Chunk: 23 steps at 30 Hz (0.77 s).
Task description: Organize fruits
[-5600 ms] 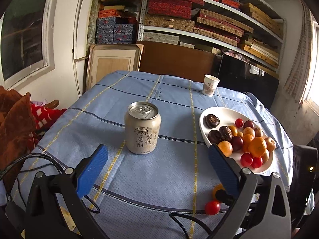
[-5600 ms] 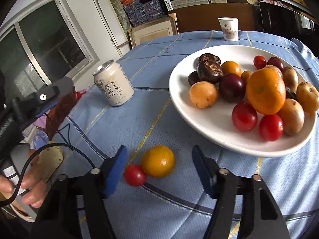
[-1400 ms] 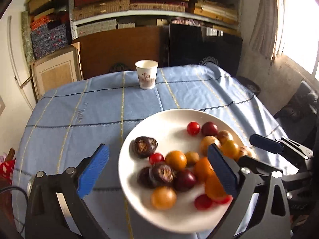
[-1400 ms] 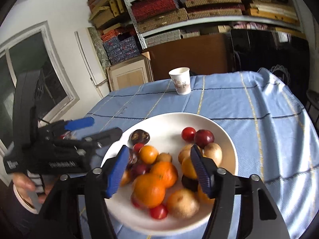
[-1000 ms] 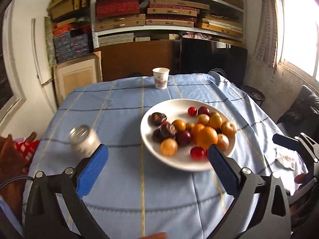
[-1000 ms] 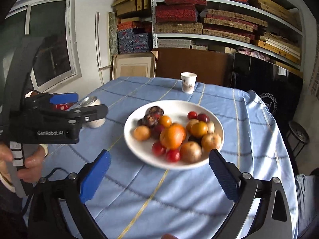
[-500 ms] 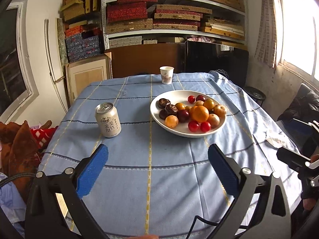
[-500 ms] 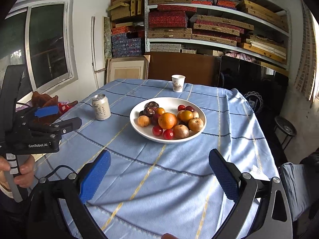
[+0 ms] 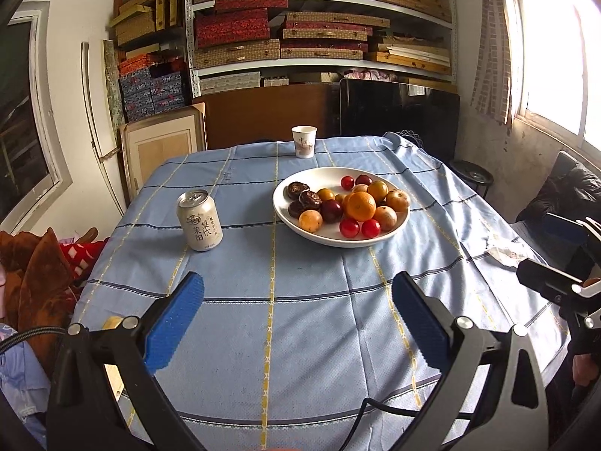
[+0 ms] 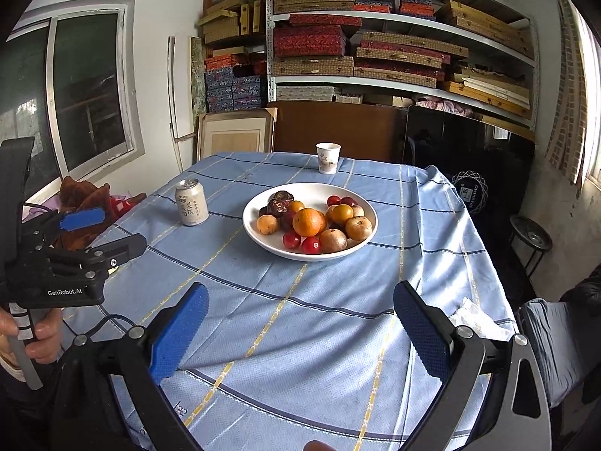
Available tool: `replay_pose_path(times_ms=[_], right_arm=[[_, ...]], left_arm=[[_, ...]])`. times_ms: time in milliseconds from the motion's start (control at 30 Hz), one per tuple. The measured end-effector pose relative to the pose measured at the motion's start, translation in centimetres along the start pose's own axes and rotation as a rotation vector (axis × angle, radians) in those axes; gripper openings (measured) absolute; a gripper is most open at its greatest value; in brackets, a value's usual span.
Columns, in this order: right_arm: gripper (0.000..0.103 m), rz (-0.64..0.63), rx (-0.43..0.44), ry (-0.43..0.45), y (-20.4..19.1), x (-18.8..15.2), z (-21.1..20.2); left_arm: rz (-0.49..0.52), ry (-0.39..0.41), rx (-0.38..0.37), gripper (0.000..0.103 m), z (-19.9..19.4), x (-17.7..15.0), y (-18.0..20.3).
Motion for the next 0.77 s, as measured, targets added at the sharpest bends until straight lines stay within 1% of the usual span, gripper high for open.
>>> replay_pose_path(times_ms=[300, 567, 767], right_arm=[[0.099, -0.019, -0.008, -0.009, -0.26, -0.23, 0.25], [0.099, -0.011, -0.009, -0.02, -0.05, -0.5, 0.5], [0.099, -0.011, -0.006, -0.022, -0.08, -0.59, 0.58]], left_arm=[[0.004, -0.007, -0.002, 0.098, -0.09, -0.4, 0.05], [0.005, -0.006, 0.011, 0.098, 0.15, -0.38, 0.08], [0.02, -0.013, -0.005, 0.098, 0.35, -0.43, 0.52]])
Point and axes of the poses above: each gripper's, at about its wrist camera, not at the fingertips, and z roughly the way its jaws point, y to its right, x to its top, the point moved 10 cm from there along z, roughly the way its jaws point, and after that the axes turned 1 degree about -z, right-handed, at the moved point
